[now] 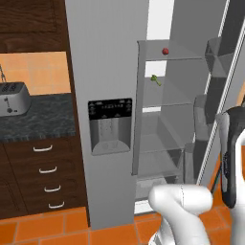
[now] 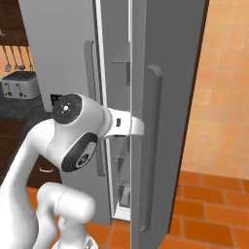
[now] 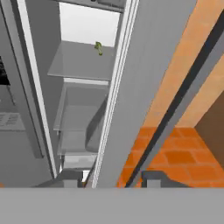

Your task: Take the strawberry from the fridge and place it on top of the pancake, located on the dining counter.

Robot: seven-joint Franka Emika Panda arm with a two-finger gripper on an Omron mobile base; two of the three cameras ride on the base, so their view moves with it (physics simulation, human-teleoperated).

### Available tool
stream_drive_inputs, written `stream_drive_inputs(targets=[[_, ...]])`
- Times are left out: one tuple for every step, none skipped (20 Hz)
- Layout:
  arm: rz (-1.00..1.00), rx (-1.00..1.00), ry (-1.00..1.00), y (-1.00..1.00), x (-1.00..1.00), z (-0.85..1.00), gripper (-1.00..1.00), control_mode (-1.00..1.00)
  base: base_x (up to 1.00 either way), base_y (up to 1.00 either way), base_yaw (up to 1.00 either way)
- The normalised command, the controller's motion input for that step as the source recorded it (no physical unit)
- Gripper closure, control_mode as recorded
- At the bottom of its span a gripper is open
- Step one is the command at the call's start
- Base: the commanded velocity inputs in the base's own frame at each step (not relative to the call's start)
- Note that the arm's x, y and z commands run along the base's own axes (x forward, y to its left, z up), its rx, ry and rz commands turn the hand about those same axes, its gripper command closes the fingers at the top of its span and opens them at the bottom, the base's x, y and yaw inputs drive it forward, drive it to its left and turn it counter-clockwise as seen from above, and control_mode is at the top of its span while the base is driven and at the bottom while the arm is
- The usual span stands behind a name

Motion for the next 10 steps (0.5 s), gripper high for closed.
stream_drive_inputs(targets=[[0.00,-0.42,0.21,1.00,-0.05,0.09,-1.00,-1.00,0.00,0.00,0.00],[0.00,-0.45,0.32,1.00,0.00,0.01,-1.00,-1.00,0.00,0.00,0.00],[0.00,-0.46,0.37,1.00,0.09,0.00,-1.00,-1.00,0.00,0.00,0.00],[0.00,-0.49,0.42,0.92,0.36,-0.06,-1.00,-1.00,0.00,0.00,0.00],[0.00,-0.55,0.46,0.83,0.59,-0.24,-1.00,-1.00,0.00,0.00,0.00],[0.00,-0.60,0.43,0.79,0.73,-0.45,-1.00,-1.00,0.00,0.00,0.00],[0.00,-0.55,0.39,0.55,0.81,-0.51,-1.00,-1.00,0.00,0.00,0.00],[0.00,-0.48,0.31,0.31,0.82,-0.59,-1.00,-1.00,0.00,0.00,0.00],[0.00,-0.41,0.25,0.12,0.77,-0.59,-1.00,-1.00,0.00,0.00,0.00],[0.00,-0.30,0.17,0.00,0.62,-0.61,-1.00,-1.00,0.00,0.00,0.00]])
